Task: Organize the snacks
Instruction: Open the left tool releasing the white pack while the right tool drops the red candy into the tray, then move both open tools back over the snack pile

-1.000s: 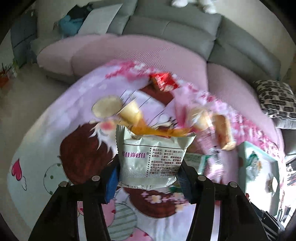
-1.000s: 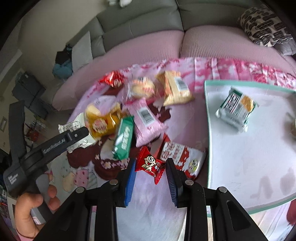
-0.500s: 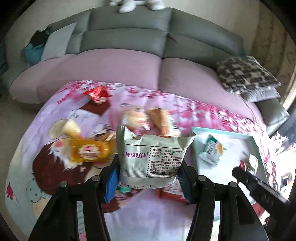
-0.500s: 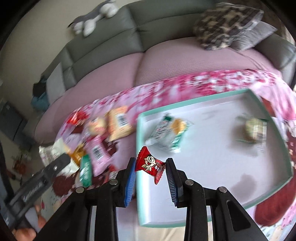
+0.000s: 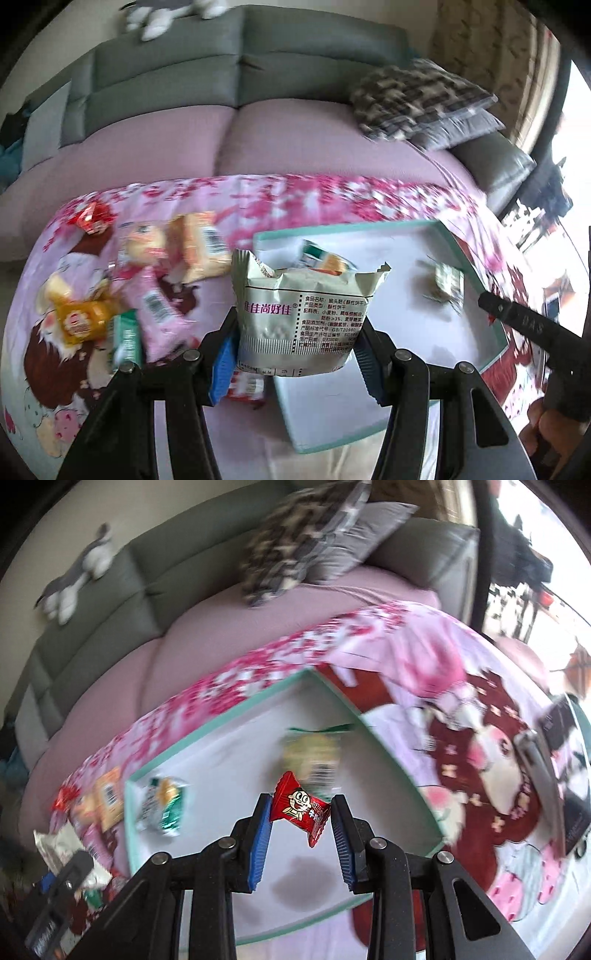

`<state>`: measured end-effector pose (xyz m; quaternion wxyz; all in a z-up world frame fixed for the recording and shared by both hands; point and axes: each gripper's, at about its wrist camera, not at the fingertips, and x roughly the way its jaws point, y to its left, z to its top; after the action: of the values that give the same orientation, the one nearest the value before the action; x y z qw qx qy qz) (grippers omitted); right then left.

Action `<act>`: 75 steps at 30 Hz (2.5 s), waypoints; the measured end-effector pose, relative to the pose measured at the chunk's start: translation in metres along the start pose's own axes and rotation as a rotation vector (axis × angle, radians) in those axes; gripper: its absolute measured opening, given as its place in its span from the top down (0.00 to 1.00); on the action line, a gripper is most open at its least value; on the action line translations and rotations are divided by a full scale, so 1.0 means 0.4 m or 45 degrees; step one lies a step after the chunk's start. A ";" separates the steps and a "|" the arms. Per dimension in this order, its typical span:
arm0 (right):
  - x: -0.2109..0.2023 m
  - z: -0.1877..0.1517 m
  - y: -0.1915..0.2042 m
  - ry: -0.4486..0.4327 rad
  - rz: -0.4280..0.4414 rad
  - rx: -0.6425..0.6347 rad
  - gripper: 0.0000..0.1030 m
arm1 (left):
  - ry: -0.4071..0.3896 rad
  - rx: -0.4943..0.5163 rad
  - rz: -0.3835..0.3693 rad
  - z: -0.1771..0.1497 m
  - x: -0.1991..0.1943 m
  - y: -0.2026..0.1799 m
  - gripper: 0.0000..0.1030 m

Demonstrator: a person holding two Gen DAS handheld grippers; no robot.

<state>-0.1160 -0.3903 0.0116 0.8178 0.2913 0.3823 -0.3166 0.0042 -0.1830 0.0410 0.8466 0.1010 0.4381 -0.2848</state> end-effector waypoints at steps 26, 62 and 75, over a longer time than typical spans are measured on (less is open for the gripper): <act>0.122 -0.035 -0.040 0.166 -0.057 0.026 0.66 | 0.142 0.091 -0.002 -0.038 0.137 -0.084 0.27; 0.094 -0.021 0.035 0.015 0.006 -0.180 0.00 | -0.084 -0.158 0.251 -0.009 0.104 0.086 0.00; 0.087 -0.031 0.062 0.016 0.054 -0.238 0.00 | -0.103 -0.157 0.267 -0.006 0.081 0.114 0.00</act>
<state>-0.0853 -0.3760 -0.0173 0.8455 0.2238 0.4089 -0.2604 0.0434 -0.1577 0.0101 0.8934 0.0824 0.4072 -0.1710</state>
